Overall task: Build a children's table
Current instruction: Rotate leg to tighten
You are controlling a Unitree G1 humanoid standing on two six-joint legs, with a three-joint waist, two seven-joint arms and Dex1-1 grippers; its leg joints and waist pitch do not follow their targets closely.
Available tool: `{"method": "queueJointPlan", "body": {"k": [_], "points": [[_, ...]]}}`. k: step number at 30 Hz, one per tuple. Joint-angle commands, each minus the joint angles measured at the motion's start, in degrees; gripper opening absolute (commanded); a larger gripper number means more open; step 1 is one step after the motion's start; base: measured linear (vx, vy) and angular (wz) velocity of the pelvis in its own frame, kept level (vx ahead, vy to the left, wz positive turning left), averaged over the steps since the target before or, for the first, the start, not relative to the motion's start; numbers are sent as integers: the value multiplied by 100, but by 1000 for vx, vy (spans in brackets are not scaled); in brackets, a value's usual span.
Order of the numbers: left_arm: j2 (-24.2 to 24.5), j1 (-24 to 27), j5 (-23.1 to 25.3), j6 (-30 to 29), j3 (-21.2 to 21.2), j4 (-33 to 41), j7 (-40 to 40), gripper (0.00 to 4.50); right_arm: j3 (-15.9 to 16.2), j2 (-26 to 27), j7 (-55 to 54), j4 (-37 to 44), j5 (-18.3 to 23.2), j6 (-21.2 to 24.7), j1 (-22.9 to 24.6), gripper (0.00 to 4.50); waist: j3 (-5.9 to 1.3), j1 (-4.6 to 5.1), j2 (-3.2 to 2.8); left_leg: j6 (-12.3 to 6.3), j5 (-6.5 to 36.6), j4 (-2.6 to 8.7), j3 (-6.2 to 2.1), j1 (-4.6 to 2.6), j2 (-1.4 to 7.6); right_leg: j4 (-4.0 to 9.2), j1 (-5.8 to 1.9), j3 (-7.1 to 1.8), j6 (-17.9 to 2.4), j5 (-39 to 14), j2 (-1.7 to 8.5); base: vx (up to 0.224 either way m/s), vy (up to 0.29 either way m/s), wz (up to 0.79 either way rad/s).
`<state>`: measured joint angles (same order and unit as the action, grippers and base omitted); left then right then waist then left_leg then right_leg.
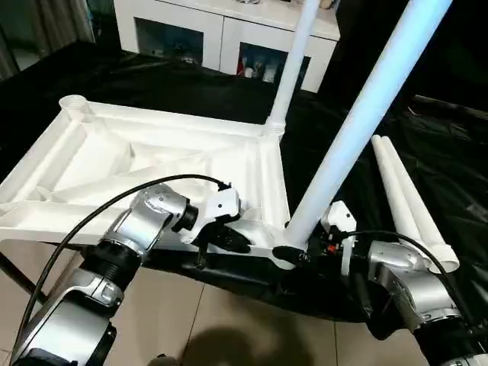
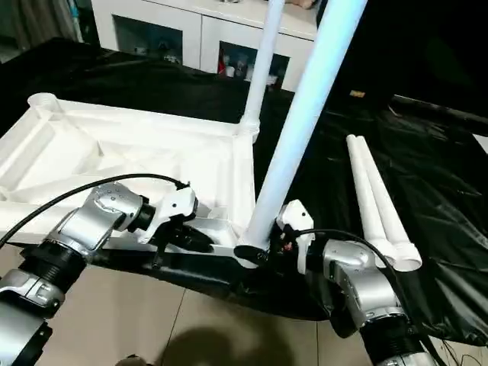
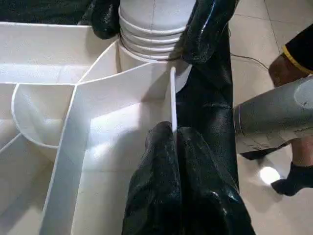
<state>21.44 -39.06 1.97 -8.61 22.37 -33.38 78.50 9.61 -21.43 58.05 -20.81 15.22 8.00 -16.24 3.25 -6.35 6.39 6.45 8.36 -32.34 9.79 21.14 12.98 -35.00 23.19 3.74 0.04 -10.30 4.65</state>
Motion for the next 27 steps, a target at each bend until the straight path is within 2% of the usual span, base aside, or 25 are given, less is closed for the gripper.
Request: {"method": "queueJointPlan", "body": {"k": [1, 7, 9, 10, 12, 15, 16, 17, 18, 19, 20, 22, 23, 26, 27], "points": [[-105, 16, -85, -22, 117, 255, 159, 0, -18, -43, -101, 50, -58, 93, -49, 286, -357, 1, -70, -76, 1741, 359, 39, -66, 42, 455, -247, -213, -957, -1628, 301, 0, 0, 0], [-113, 9, -51, -33, 111, 203, 97, 0, -122, 42, -384, 19, -122, 93, 13, 274, -369, 12, -78, -59, 1697, 353, 39, -67, 42, 438, -253, -214, -983, -1501, 292, 0, 0, 0], [-236, -59, 6, -50, 24, 0, -232, 0, -402, 282, -1134, -378, -229, -105, -122, 272, -364, 28, -115, -6, 1739, 361, 35, -71, 41, 439, -237, -216, -979, -1541, 294, 0, 0, 0], [-326, -107, 36, -41, -21, -120, -432, 0, -539, 389, -1484, -572, -253, -160, -193, 272, -371, 55, -99, 53, 1809, 359, 33, -67, 35, 449, -231, -210, -960, -1662, 304, 0, 0, 0], [-579, -256, 110, -72, -145, -456, -1005, 0, -800, 626, -2097, -935, -207, -199, -339, 271, -370, 89, -117, 144, 1929, 356, 19, -83, 21, 459, -214, -199, -944, -1867, 297, 0, 0, 0], [-946, -522, 180, -111, -315, -938, -1813, 0, -1079, 956, -2838, -1291, -119, -219, -563, 270, -368, 103, -108, 122, 1997, 351, 15, -92, 18, 485, -213, -202, -923, -1937, 305, 0, 0, 0], [-1117, -678, 210, -134, -380, -1172, -2187, 0, -1167, 1125, -3256, -1507, -133, -263, -736, 270, -383, 105, -129, 104, 1914, 343, 17, -74, 9, 470, -227, -210, -931, -1830, 306, 0, 0, 0], [-1310, -862, 238, -180, -468, -1463, -2656, 0, -1222, 1290, -3722, -1806, -185, -319, -965, 270, -390, 120, -136, 137, 1882, 340, 17, -85, 5, 466, -209, -207, -955, -1780, 304, 0, 0, 0], [-1386, -932, 255, -193, -508, -1586, -2844, 0, -1244, 1355, -3904, -1941, -216, -349, -1059, 270, -399, 116, -126, 145, 1792, 331, 18, -67, -5, 451, -240, -199, -963, -1727, 296, 0, 0, 0], [-1386, -932, 255, -193, -508, -1586, -2844, 0, -1244, 1355, -3904, -1941, -216, -349, -1059, 270, -399, 116, -126, 145, 1792, 331, 18, -67, -5, 451, -240, -199, -963, -1727, 296, 0, 0, 0], [-1462, -1012, 277, -187, -540, -1740, -3022, 0, -1244, 1439, -4113, -2121, -263, -384, -1195, 270, -399, 101, -177, 85, 1696, 322, 33, -67, -7, 455, -235, -213, -993, -1461, 288, 0, 0, 0], [-1638, -1207, 328, -179, -655, -2133, -3443, 0, -1290, 1674, -4358, -2543, -284, -507, -1516, 270, -422, 107, -162, 43, 1589, 307, 41, -55, -25, 430, -257, -207, -1011, -1306, 284, 0, 0, 0], [-1680, -1260, 350, -179, -673, -2240, -3543, 0, -1305, 1749, -4381, -2655, -269, -536, -1605, 270, -424, 110, -135, 26, 1532, 305, 43, -49, -29, 423, -262, -206, -1014, -1277, 281, 0, 0, 0], [-1712, -1361, 399, -102, -679, -2459, -3695, 0, -1279, 1846, -4247, -2763, -297, -657, -1694, 270, -436, 87, -147, -102, 1222, 295, 49, -26, -21, 371, -302, -207, -1095, -784, 276, 0, 0, 0], [-1715, -1396, 418, -43, -671, -2547, -3717, 0, -1282, 1870, -4107, -2752, -265, -698, -1694, 270, -439, 81, -125, -162, 1120, 289, 56, -31, -23, 352, -310, -205, -1146, -606, 272, 0, 0, 0]]}}
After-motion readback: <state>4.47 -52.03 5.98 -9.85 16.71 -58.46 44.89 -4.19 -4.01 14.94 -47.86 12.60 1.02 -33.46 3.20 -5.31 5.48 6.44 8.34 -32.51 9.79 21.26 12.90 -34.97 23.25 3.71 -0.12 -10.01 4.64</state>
